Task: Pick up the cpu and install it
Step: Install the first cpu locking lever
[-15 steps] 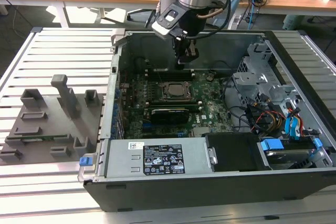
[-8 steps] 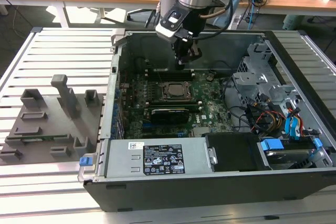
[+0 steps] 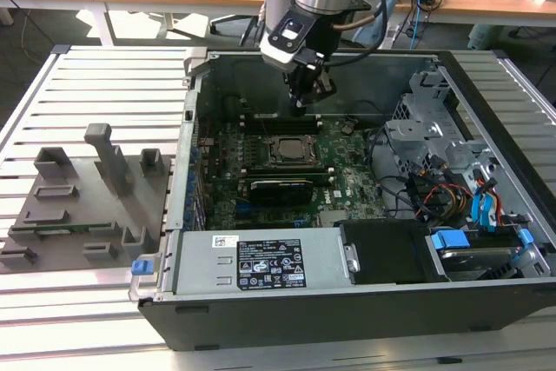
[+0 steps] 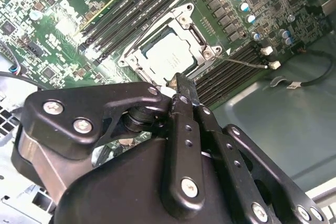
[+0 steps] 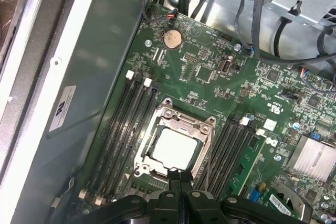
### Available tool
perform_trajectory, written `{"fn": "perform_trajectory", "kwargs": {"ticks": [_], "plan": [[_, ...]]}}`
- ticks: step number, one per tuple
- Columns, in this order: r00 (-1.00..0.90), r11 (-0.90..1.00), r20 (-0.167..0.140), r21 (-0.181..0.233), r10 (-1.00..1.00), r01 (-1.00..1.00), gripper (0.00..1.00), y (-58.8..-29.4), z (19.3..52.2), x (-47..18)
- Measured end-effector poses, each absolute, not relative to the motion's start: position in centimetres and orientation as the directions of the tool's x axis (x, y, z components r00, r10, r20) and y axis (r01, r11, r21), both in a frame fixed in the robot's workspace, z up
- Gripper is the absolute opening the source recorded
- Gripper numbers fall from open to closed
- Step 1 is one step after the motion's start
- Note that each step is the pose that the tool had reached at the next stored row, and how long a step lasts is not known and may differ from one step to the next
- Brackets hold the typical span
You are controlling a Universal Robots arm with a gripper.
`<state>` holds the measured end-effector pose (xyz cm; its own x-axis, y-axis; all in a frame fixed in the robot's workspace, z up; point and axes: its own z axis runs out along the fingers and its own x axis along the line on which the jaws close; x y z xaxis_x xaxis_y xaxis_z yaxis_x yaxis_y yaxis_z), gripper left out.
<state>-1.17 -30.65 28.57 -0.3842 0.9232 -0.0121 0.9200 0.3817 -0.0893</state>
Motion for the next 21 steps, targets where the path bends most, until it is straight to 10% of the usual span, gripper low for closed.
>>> {"fn": "perform_trajectory", "kwargs": {"ticks": [21], "plan": [[-0.558,0.554,-0.012,-0.089,0.830,0.827,0.11,-30.65,28.57,-1.13]]}}
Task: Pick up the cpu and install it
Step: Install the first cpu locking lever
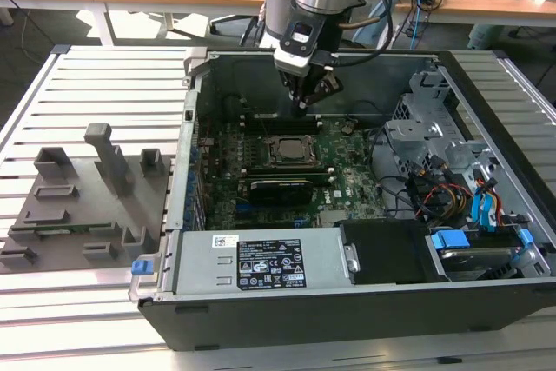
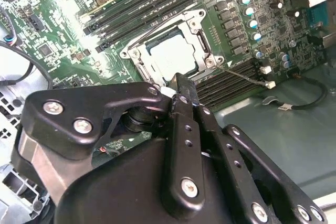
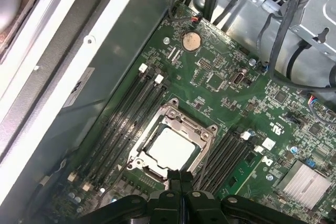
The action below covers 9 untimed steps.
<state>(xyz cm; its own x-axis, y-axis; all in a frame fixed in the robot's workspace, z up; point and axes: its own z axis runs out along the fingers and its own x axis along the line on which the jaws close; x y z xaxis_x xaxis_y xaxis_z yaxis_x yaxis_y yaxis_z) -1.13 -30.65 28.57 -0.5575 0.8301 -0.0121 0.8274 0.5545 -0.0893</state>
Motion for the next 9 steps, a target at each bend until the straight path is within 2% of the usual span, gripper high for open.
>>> {"fn": "perform_trajectory", "kwargs": {"ticks": [9], "plan": [[-0.610,0.607,-0.012,-0.089,0.792,0.790,0.11,-30.65,28.57,-1.13]]}}
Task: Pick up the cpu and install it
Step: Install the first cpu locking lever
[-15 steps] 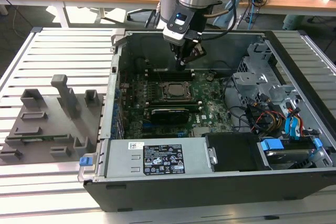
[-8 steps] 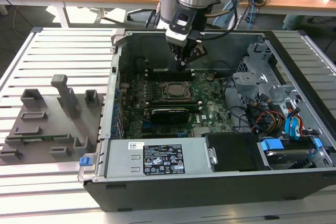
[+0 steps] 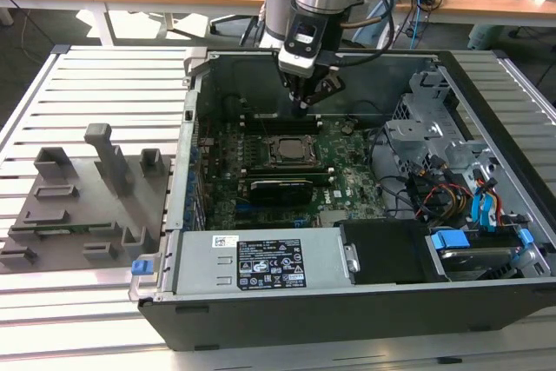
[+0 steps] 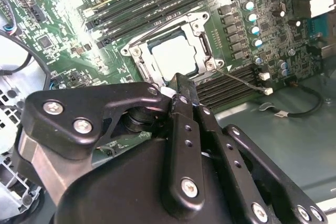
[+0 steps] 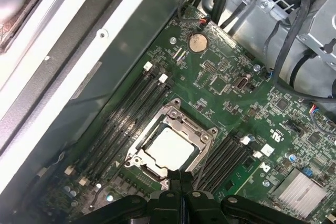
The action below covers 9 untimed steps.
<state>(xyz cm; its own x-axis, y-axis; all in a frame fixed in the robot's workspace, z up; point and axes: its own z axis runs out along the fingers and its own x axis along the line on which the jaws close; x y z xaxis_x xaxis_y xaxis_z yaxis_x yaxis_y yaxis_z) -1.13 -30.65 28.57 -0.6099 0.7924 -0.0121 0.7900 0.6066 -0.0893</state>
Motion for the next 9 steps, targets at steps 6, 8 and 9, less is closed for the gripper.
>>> {"fn": "perform_trajectory", "kwargs": {"ticks": [6,8,9], "plan": [[-0.654,0.651,-0.012,-0.089,0.756,0.754,0.11,-30.65,28.57,-1.13],[-0.660,0.657,-0.012,-0.089,0.751,0.749,0.11,-30.65,28.57,-1.13],[-0.665,0.661,-0.012,-0.089,0.747,0.745,0.11,-30.65,28.57,-1.13]]}}
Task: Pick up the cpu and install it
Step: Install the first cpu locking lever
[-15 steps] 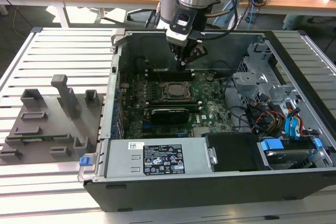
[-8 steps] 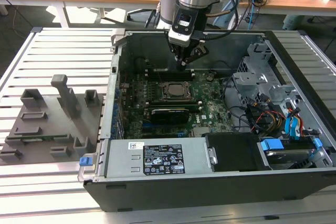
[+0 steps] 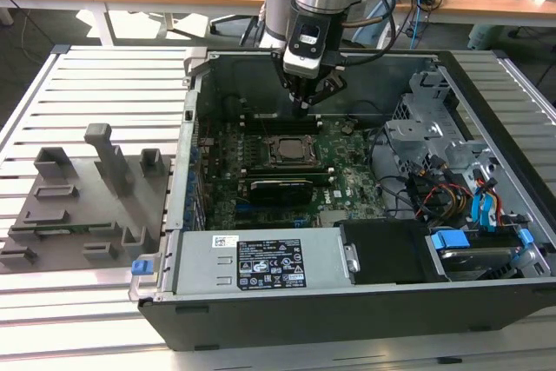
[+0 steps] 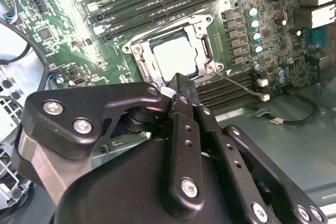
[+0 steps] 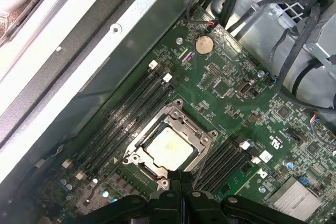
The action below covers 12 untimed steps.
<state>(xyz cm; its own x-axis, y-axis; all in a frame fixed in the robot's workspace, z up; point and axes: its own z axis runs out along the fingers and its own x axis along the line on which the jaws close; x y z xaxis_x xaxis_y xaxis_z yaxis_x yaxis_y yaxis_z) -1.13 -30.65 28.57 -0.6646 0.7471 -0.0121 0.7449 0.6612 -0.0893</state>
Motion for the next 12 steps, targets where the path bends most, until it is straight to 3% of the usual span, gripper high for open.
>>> {"fn": "perform_trajectory", "kwargs": {"ticks": [12], "plan": [[-0.720,0.716,-0.012,-0.089,0.694,0.692,0.11,-30.65,28.57,-1.13]]}}
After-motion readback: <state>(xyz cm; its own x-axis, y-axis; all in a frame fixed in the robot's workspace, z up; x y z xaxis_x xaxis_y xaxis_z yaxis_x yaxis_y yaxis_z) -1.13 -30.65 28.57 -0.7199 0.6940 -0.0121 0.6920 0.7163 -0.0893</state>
